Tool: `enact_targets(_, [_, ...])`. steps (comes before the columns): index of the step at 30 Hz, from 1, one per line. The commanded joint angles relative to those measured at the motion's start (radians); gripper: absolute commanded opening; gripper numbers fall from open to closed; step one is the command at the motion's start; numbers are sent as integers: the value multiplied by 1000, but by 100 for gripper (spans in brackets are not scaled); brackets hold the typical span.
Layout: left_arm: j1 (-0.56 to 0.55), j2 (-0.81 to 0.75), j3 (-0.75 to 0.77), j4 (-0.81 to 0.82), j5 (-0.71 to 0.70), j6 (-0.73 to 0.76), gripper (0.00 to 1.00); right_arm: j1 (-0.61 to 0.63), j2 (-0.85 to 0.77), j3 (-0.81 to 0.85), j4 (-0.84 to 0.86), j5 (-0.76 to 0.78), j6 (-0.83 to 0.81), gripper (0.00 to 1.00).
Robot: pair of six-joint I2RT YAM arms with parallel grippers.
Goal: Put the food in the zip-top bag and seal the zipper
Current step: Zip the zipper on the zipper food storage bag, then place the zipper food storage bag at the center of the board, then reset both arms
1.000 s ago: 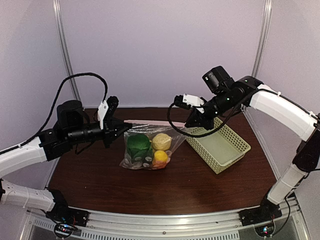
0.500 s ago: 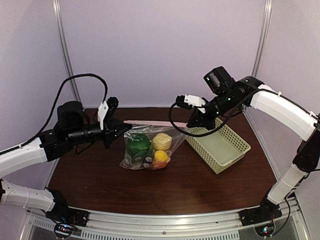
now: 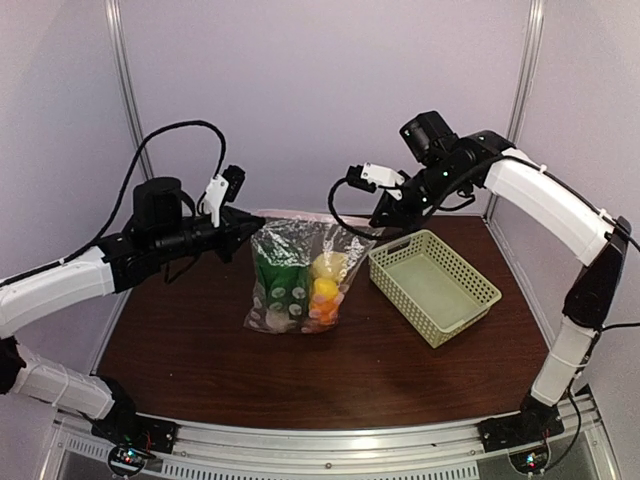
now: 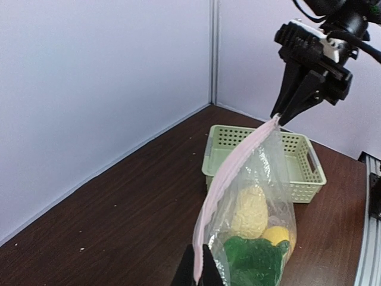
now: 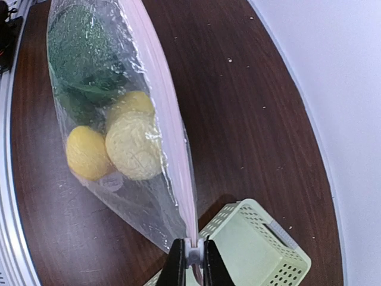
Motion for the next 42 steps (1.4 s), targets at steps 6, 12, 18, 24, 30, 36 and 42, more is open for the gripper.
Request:
enact_targets(6, [117, 275, 320, 73, 71, -19, 0, -23, 289, 472, -23, 114, 29, 0])
enact_targets(12, [117, 180, 185, 70, 160, -40, 0, -18, 152, 256, 23, -56, 69, 2])
enact_targets(18, [117, 48, -21, -61, 321, -47, 23, 52, -10, -137, 89, -271, 73, 12])
enact_targets(24, [117, -85, -90, -175, 324, -13, 51, 68, 60, -136, -151, -391, -30, 49])
enact_targets(30, [117, -97, -44, -151, 11, -3, 69, -78, 32, -58, -191, -460, 7, 98])
enact_targets(36, [117, 67, 130, -225, -234, 1, 66, -261, -124, -156, 30, -331, 155, 100])
enact_targets(42, [117, 147, 279, -322, -338, -31, 62, -322, -420, -455, 500, 239, 313, 99])
